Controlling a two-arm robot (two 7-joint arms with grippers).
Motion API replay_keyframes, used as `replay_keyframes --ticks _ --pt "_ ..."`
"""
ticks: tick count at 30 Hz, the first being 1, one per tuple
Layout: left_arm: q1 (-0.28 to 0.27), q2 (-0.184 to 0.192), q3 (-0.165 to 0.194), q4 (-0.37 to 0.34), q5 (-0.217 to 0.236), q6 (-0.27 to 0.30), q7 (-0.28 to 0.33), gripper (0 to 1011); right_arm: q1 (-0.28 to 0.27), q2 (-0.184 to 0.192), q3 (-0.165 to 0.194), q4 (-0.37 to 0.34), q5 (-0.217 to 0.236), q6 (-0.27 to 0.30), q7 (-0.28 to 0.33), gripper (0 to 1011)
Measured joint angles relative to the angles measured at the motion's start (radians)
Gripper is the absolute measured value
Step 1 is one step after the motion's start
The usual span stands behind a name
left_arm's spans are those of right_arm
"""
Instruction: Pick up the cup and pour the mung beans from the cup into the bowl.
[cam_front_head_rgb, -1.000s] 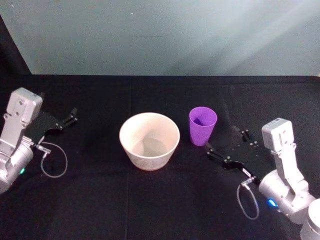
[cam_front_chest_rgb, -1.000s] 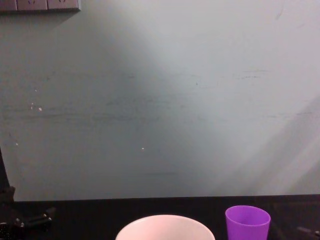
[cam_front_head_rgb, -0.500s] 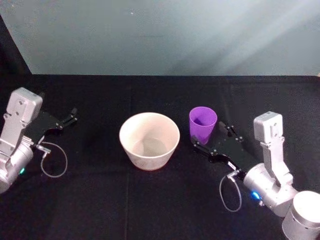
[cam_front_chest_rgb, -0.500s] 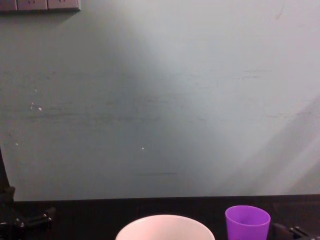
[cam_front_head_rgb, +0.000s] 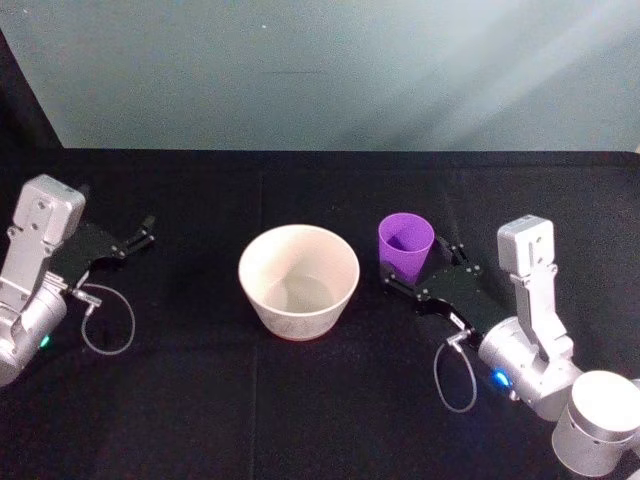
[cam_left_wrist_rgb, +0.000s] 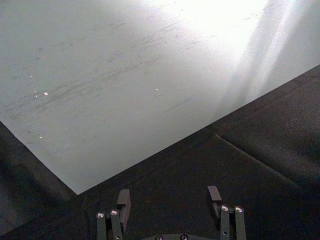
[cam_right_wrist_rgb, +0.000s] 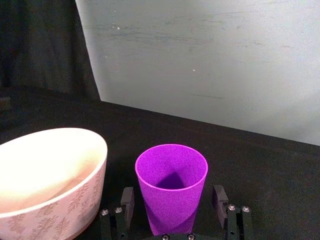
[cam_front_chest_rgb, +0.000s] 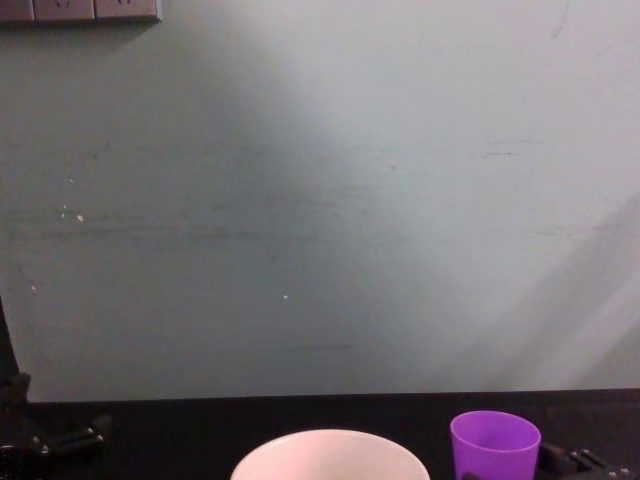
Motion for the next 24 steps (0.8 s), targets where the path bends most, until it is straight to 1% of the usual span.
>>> replay_keyframes --ticks 11,24 --pt "0.0 0.0 0.0 0.0 0.0 0.0 0.0 1000 0.032 -0.041 0.016 0.052 -0.016 -0.001 0.029 1002" --pt "0.0 0.0 0.0 0.0 0.0 0.0 0.0 1000 0.059 -0.076 0.036 0.096 -0.032 -0.002 0.05 1003"
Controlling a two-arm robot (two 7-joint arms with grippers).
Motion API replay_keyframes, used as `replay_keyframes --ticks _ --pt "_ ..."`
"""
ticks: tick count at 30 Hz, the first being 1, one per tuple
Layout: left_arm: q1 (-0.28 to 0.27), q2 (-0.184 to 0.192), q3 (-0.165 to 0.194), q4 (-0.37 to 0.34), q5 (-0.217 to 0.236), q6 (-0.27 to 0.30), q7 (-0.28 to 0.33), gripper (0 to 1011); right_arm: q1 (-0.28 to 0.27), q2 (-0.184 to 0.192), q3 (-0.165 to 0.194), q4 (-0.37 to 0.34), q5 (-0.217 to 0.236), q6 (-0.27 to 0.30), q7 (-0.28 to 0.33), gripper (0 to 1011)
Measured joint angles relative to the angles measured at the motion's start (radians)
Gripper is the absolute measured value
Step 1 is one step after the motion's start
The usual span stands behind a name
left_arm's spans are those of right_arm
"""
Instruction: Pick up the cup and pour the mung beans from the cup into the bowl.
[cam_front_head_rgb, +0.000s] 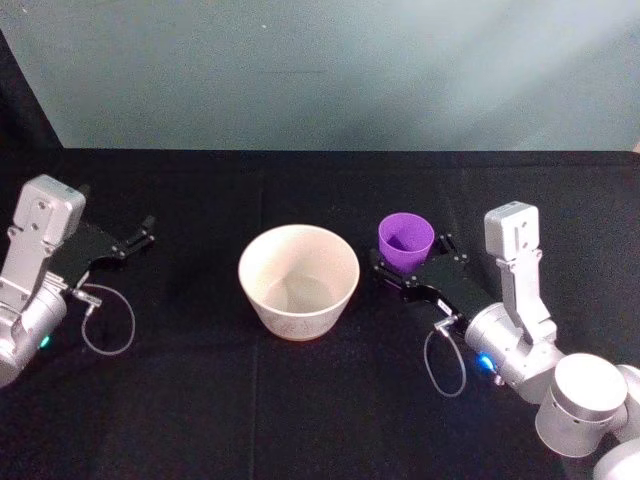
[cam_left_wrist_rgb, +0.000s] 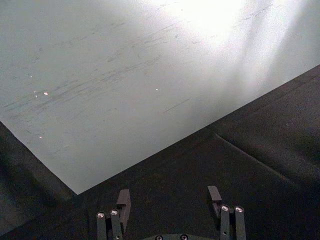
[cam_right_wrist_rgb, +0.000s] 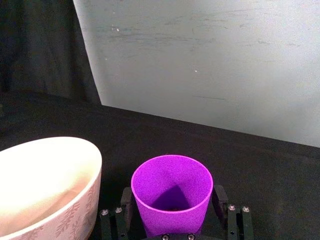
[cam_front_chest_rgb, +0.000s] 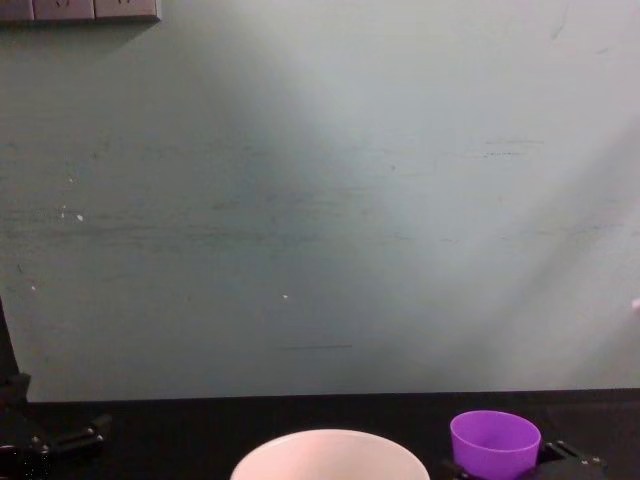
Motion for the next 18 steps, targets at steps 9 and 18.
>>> replay_keyframes --ticks 9,18 --pt "0.0 0.0 0.0 0.0 0.0 0.0 0.0 1000 0.009 -0.021 0.015 0.017 -0.016 0.001 0.013 1003" --pt "0.0 0.0 0.0 0.0 0.0 0.0 0.0 1000 0.011 -0.035 0.03 0.023 -0.029 0.002 0.028 1003"
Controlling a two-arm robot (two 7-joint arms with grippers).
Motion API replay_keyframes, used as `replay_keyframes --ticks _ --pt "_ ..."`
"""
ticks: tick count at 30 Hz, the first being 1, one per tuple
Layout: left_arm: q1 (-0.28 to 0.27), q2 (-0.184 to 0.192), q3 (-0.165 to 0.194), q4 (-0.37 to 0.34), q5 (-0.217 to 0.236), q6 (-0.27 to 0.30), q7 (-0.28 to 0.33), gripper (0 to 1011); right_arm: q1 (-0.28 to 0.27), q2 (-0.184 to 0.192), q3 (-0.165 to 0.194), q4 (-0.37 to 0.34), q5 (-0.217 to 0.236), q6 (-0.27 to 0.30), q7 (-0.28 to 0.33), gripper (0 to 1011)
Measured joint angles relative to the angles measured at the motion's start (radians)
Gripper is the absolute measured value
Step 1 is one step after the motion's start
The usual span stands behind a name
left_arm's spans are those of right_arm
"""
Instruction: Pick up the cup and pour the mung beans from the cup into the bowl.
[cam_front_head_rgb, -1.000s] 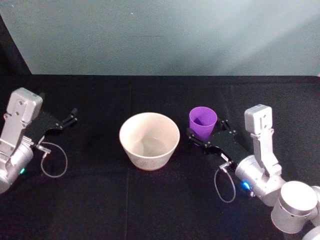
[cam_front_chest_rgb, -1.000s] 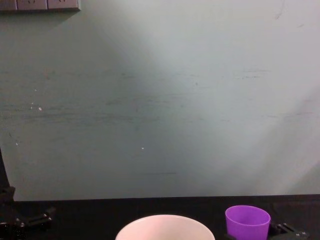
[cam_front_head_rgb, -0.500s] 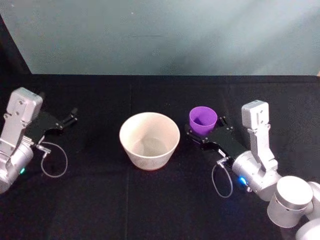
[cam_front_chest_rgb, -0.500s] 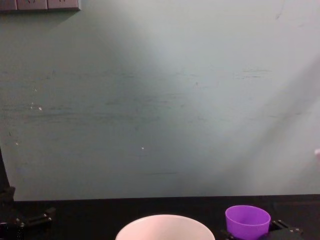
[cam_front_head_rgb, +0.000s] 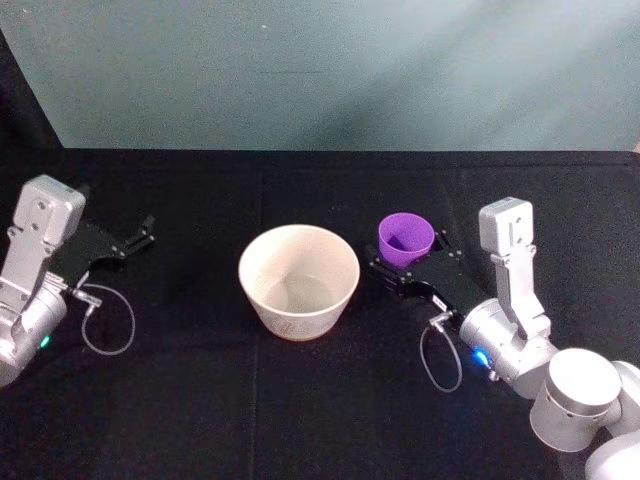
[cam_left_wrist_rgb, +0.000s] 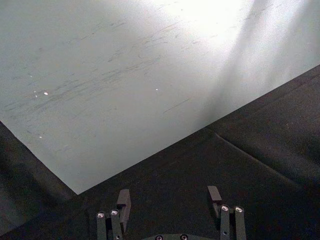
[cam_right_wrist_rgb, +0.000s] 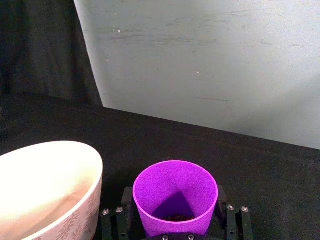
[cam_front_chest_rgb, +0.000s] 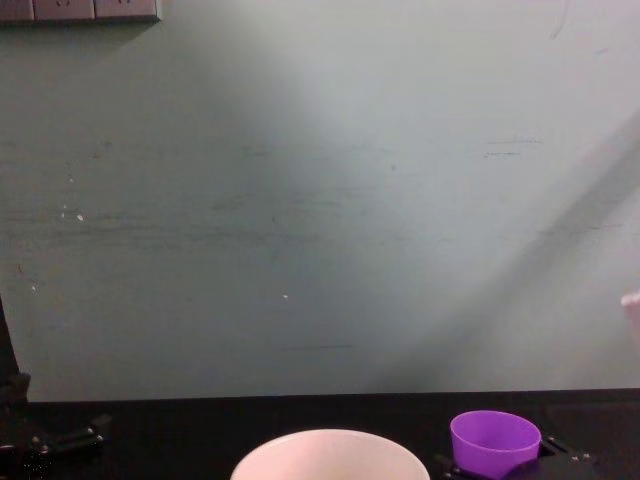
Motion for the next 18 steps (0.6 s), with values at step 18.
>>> replay_keyframes --ticks 18 --pt "0.0 0.0 0.0 0.0 0.0 0.0 0.0 1000 -0.02 -0.02 0.041 -0.022 -0.027 0.014 0.016 723"
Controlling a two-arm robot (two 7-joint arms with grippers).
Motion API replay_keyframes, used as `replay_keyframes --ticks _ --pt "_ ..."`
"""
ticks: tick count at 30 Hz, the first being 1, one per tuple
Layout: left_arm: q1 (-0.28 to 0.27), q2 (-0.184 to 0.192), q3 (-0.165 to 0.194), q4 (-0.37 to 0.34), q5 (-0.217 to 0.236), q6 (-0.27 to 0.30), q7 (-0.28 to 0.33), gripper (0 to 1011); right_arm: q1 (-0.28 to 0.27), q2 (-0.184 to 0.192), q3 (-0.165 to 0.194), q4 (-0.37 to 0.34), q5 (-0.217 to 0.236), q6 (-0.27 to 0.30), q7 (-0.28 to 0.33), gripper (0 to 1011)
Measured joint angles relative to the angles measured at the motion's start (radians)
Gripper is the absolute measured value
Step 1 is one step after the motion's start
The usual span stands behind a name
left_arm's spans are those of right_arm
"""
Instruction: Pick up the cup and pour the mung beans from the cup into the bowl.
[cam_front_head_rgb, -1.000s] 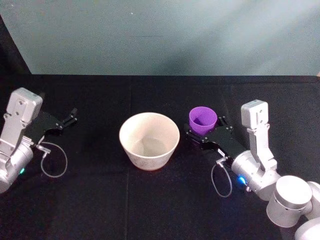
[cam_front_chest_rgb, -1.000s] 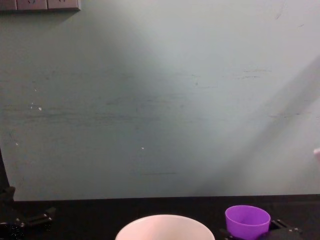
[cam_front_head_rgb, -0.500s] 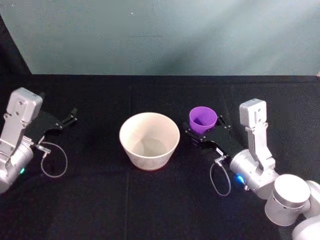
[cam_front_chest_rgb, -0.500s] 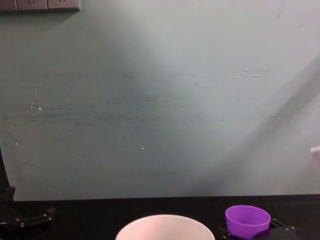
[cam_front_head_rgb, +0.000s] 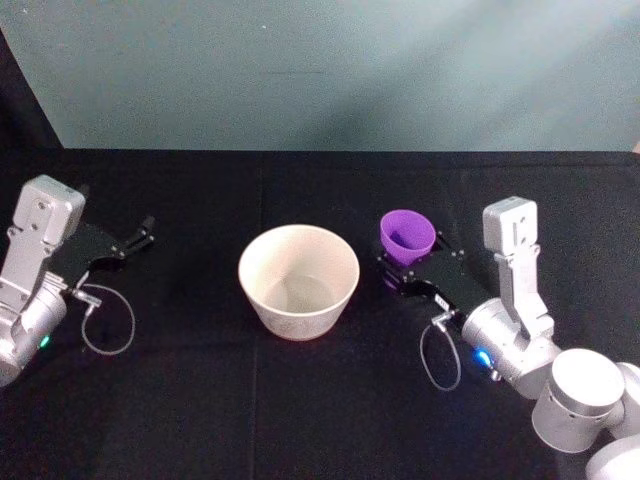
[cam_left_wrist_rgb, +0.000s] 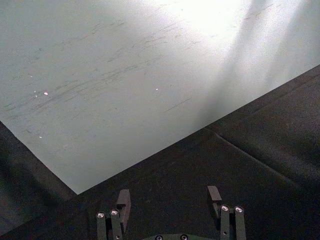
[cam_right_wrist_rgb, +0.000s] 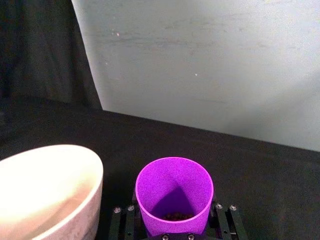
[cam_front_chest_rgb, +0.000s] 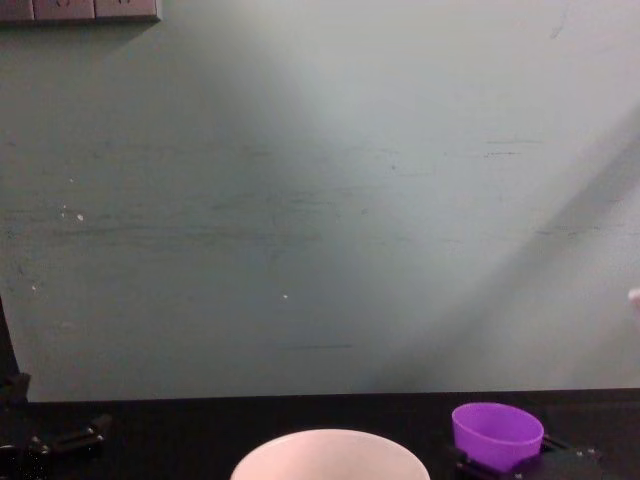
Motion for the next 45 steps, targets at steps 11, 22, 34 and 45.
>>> replay_keyframes --ticks 11,22,34,45 --pt "0.0 0.0 0.0 0.0 0.0 0.0 0.0 1000 -0.032 0.021 0.023 -0.137 -0.003 0.072 0.0 722" --pt "0.0 0.0 0.0 0.0 0.0 0.0 0.0 1000 -0.057 0.056 0.046 -0.302 0.036 0.21 -0.001 722" --pt "0.0 0.0 0.0 0.0 0.0 0.0 0.0 1000 -0.06 0.075 0.042 -0.336 0.057 0.258 -0.001 722" --pt "0.0 0.0 0.0 0.0 0.0 0.0 0.0 1000 -0.059 0.073 0.041 -0.334 0.056 0.254 -0.001 723"
